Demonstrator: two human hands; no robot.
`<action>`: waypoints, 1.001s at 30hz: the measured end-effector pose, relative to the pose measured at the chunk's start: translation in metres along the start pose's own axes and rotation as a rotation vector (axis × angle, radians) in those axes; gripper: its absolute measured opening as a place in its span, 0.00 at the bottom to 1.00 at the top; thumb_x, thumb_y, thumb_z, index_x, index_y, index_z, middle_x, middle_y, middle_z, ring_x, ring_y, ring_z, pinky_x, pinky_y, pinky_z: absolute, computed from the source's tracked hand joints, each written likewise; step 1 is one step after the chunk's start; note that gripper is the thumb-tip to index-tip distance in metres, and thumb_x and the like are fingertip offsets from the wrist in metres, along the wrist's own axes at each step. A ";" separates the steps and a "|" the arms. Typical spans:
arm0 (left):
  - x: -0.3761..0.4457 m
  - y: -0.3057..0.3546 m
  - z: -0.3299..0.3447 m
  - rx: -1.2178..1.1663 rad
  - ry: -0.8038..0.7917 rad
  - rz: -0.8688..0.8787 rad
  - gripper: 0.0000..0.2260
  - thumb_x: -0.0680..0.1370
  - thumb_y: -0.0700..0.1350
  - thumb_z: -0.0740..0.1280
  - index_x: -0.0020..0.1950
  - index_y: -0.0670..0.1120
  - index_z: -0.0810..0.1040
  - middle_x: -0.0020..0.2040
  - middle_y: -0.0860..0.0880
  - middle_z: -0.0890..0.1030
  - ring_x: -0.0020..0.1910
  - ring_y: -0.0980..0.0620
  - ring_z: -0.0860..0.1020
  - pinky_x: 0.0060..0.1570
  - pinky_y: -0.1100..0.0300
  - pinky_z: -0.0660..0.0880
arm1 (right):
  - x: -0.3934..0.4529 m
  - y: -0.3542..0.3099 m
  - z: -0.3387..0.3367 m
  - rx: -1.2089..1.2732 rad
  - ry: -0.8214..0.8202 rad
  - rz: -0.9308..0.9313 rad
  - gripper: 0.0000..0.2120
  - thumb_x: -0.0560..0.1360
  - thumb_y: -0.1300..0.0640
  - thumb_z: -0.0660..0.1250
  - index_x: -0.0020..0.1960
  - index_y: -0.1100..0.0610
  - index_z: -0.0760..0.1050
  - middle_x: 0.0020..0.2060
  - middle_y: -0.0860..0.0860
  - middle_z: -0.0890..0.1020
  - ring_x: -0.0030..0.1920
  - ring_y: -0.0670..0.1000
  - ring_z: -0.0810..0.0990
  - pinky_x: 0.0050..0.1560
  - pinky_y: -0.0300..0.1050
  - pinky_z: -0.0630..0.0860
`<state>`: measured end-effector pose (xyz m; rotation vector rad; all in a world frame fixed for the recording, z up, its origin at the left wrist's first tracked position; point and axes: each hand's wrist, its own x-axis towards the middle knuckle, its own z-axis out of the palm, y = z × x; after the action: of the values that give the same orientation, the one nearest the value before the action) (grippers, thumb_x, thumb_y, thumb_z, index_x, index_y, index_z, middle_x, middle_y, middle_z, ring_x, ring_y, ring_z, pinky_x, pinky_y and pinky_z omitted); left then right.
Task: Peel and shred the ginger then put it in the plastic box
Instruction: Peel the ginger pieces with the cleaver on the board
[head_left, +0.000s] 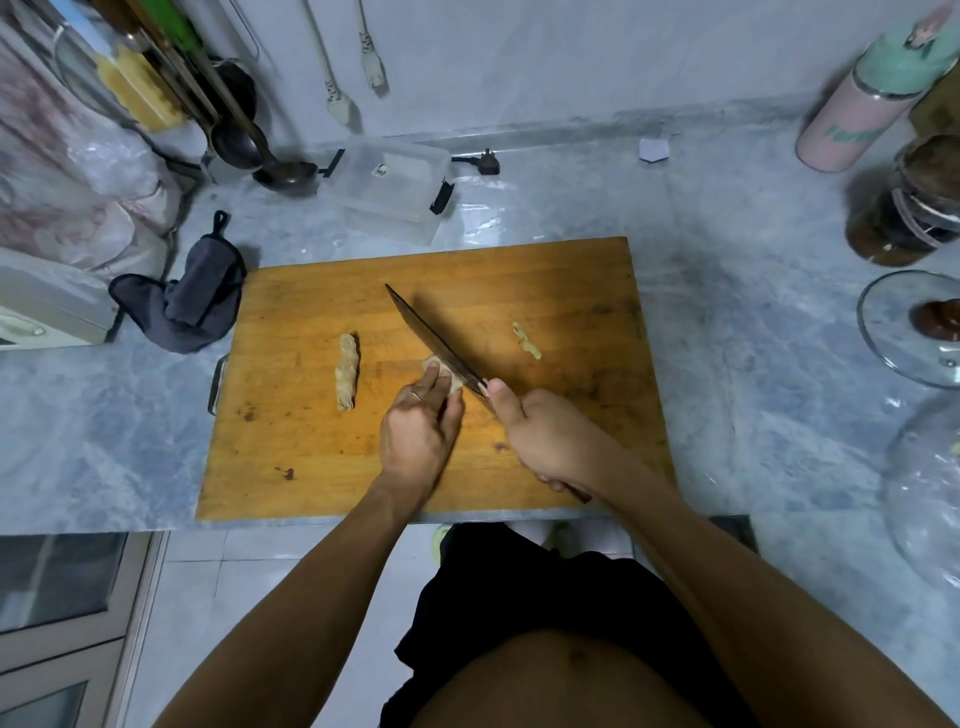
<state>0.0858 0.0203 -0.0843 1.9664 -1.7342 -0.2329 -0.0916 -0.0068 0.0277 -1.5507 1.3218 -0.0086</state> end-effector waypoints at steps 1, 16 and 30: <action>0.000 0.000 0.000 0.002 0.005 0.006 0.15 0.76 0.43 0.72 0.61 0.39 0.82 0.63 0.40 0.80 0.59 0.41 0.80 0.54 0.52 0.78 | 0.002 0.000 0.001 0.004 0.009 0.000 0.39 0.82 0.35 0.42 0.27 0.60 0.69 0.19 0.56 0.73 0.18 0.53 0.72 0.27 0.43 0.75; -0.001 -0.005 0.007 -0.025 0.106 0.020 0.13 0.76 0.46 0.71 0.59 0.42 0.84 0.60 0.44 0.82 0.58 0.47 0.80 0.48 0.59 0.78 | 0.022 0.003 0.017 -0.056 0.055 0.003 0.39 0.82 0.35 0.44 0.44 0.64 0.80 0.42 0.60 0.84 0.40 0.58 0.82 0.41 0.47 0.79; -0.006 -0.001 0.007 -0.220 0.126 -0.106 0.14 0.76 0.44 0.70 0.60 0.40 0.83 0.62 0.43 0.81 0.61 0.45 0.79 0.61 0.67 0.69 | 0.020 0.002 0.038 -0.053 0.138 -0.065 0.34 0.84 0.40 0.42 0.49 0.62 0.80 0.53 0.62 0.82 0.61 0.64 0.75 0.61 0.50 0.68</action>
<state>0.0823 0.0247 -0.0917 1.8720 -1.4616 -0.3149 -0.0629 0.0050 -0.0026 -1.6616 1.3883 -0.1245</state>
